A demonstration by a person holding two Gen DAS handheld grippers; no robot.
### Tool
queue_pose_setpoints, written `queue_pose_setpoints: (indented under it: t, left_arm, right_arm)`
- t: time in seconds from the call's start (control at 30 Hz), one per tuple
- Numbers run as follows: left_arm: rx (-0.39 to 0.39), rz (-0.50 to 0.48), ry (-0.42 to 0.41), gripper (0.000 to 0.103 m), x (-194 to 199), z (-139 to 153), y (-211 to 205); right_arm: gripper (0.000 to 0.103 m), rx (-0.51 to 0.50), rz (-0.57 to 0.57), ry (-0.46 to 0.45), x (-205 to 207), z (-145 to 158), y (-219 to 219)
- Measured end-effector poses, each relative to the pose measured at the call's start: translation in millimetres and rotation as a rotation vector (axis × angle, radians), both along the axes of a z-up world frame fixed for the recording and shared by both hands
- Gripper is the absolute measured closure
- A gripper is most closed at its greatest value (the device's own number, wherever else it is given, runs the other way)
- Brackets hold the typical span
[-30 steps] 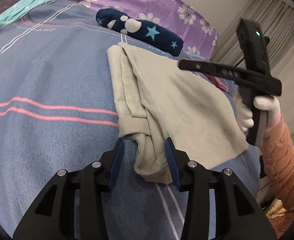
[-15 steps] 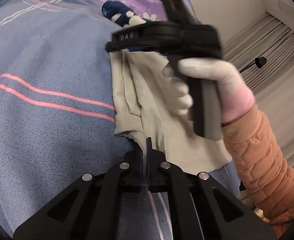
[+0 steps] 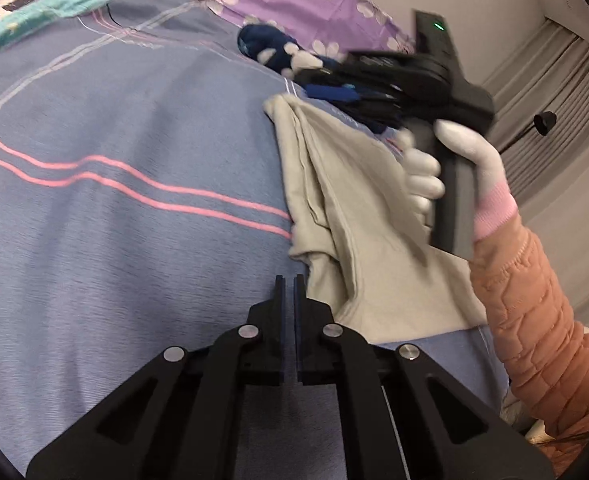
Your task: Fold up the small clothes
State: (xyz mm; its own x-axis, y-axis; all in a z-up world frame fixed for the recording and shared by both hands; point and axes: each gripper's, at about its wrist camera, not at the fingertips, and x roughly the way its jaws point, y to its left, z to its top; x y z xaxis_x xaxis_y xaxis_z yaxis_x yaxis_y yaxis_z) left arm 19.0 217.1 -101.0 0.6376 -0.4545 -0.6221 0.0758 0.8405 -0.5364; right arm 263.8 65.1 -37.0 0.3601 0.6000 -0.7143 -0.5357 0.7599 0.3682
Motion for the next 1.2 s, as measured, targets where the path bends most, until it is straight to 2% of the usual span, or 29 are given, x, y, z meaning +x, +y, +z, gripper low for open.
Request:
queue_pose_setpoints:
  t: [0.1,0.13,0.2,0.27,0.3,0.33,0.37,0.43,0.57,0.6,0.67,0.7,0.77,0.83,0.9,0.97,1.03,1.13,1.2]
  left_arm:
    - [-0.046,-0.028,-0.083,0.100,-9,16,2]
    - [-0.072,-0.058,-0.112,0.100,-10,21,-2]
    - [-0.091,-0.126,-0.143,0.095,-6,27,-18]
    - [-0.031,-0.159,-0.108,0.092,5,19,-38]
    - [0.019,-0.150,-0.067,0.092,11,12,-44]
    - [0.114,-0.112,-0.002,0.093,17,-1,-50]
    - [0.143,-0.090,0.023,0.098,19,-7,-49]
    - [0.089,-0.063,0.024,0.098,19,-7,-40]
    - [0.118,-0.056,0.026,0.098,9,-9,-37]
    - [0.135,-0.056,0.023,0.098,9,-8,-38]
    - [0.140,-0.055,0.022,0.098,6,-9,-38]
    - [0.133,-0.055,0.021,0.098,1,-10,-36]
    - [0.115,-0.052,0.024,0.097,-2,-11,-32]
    - [0.108,-0.042,0.022,0.097,-2,-9,-28]
    - [0.118,-0.026,0.012,0.096,-3,-6,-27]
    - [0.188,0.023,-0.003,0.075,-9,0,-26]
    - [0.237,0.071,-0.025,0.066,-16,5,-20]
    - [0.229,0.109,-0.023,0.062,-21,8,-10]
    - [0.233,0.128,-0.019,0.059,-20,8,-8]
  right_arm:
    - [0.080,-0.043,0.013,-0.040,-16,13,-18]
    - [0.083,-0.062,0.019,-0.040,-20,12,-21]
    - [0.083,-0.097,0.032,-0.015,-24,1,-20]
    - [0.084,-0.124,0.039,0.022,-24,-17,-15]
    - [0.083,-0.135,0.047,0.052,-22,-30,-7]
    - [0.083,-0.145,0.040,0.061,-21,-42,-2]
    - [0.083,-0.123,0.028,0.025,-22,-44,0]
    - [0.083,-0.121,0.033,-0.010,-23,-44,6]
    - [0.084,-0.088,0.036,0.007,-27,-36,-4]
    - [0.084,-0.075,0.034,-0.007,-31,-30,-11]
    - [0.083,-0.079,0.014,-0.096,-50,-15,-30]
    - [0.080,-0.085,0.011,-0.130,-60,-9,-38]
    - [0.064,-0.108,0.033,-0.176,-86,-1,-55]
    - [0.063,-0.149,0.066,-0.220,-116,3,-67]
    - [0.050,-0.187,0.105,-0.253,-145,3,-73]
    - [0.023,-0.223,0.119,-0.289,-177,2,-77]
    - [0.016,-0.238,0.099,-0.350,-207,2,-76]
    - [0.015,-0.264,0.097,-0.446,-242,-3,-69]
    - [0.015,-0.283,0.122,-0.459,-251,-8,-61]
